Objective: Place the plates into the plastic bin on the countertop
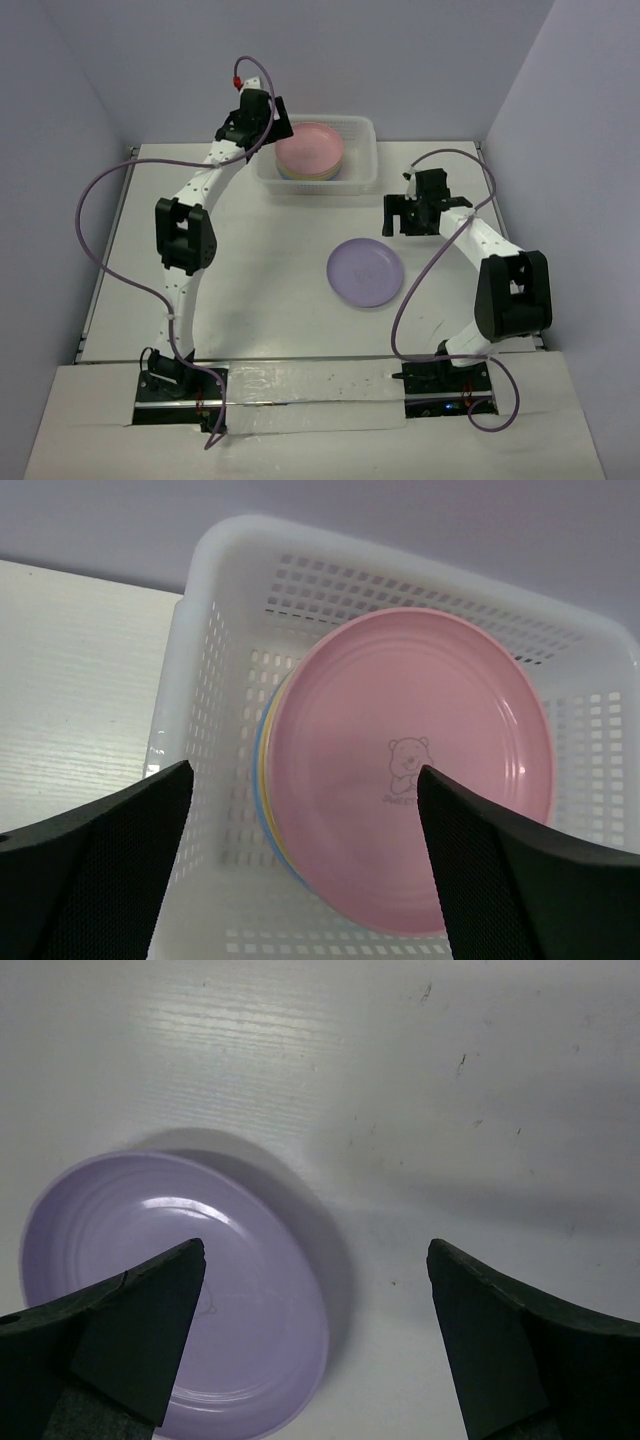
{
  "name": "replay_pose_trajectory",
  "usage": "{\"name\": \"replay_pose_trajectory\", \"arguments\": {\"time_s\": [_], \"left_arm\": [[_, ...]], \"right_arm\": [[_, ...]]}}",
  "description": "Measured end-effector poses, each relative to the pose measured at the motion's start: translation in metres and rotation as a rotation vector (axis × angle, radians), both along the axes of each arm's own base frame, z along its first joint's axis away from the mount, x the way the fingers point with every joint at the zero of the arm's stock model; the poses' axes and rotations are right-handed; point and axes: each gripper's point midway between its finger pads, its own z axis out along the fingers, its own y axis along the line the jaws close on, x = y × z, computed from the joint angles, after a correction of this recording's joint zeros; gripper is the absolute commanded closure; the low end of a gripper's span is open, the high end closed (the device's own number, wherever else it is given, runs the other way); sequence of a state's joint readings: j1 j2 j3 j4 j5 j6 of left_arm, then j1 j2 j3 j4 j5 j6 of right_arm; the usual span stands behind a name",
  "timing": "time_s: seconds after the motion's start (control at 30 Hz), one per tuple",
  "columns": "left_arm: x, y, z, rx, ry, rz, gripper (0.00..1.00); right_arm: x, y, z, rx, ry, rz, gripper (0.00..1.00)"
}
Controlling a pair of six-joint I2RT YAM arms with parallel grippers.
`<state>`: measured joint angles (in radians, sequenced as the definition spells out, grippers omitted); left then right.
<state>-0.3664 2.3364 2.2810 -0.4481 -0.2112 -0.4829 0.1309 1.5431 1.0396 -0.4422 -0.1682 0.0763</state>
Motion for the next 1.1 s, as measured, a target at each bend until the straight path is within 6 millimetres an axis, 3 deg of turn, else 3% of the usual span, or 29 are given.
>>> {"name": "replay_pose_trajectory", "arguments": {"time_s": [0.1,0.2,0.33,0.43,0.5,0.6,0.63,0.7,0.83,0.93,1.0,1.1], "left_arm": [[-0.007,0.001,0.024,0.018,-0.03,-0.032,0.01],[-0.026,0.006,0.075,0.041,-0.102,-0.09,0.01],[-0.082,0.021,0.165,0.084,-0.247,-0.183,0.01],[-0.125,0.035,0.226,0.103,-0.376,-0.22,0.01],[-0.152,0.046,0.242,0.124,-0.418,-0.231,0.01],[-0.176,0.057,0.231,0.159,-0.4,-0.242,0.01],[-0.181,0.059,0.225,0.171,-0.388,-0.246,0.01],[-0.181,0.061,0.203,0.186,-0.348,-0.252,0.01],[-0.183,0.07,0.142,0.226,-0.204,-0.258,0.01],[-0.186,0.08,0.115,0.243,-0.131,-0.248,0.01],[-0.187,0.089,0.11,0.236,-0.119,-0.23,0.01],[-0.19,0.111,0.105,0.208,-0.098,-0.173,0.01]], "right_arm": [[-0.003,0.005,-0.013,-0.011,0.034,0.038,0.13],[-0.007,0.012,-0.03,-0.026,0.078,0.09,0.21],[-0.014,0.016,-0.049,-0.046,0.131,0.142,0.28],[-0.017,0.018,-0.057,-0.06,0.152,0.171,0.42],[-0.017,0.018,-0.062,-0.068,0.16,0.186,0.58],[-0.016,0.02,-0.069,-0.071,0.173,0.212,0.82],[-0.014,0.02,-0.07,-0.073,0.17,0.22,0.98],[-0.014,0.025,-0.066,-0.05,0.165,0.237,1.0],[-0.013,0.036,-0.055,0.004,0.14,0.278,1.0],[-0.02,0.037,-0.039,0.015,0.122,0.303,1.0],[-0.024,0.04,-0.019,0.031,0.094,0.325,1.0],[-0.017,0.051,0.037,0.077,-0.005,0.344,1.0]]}}
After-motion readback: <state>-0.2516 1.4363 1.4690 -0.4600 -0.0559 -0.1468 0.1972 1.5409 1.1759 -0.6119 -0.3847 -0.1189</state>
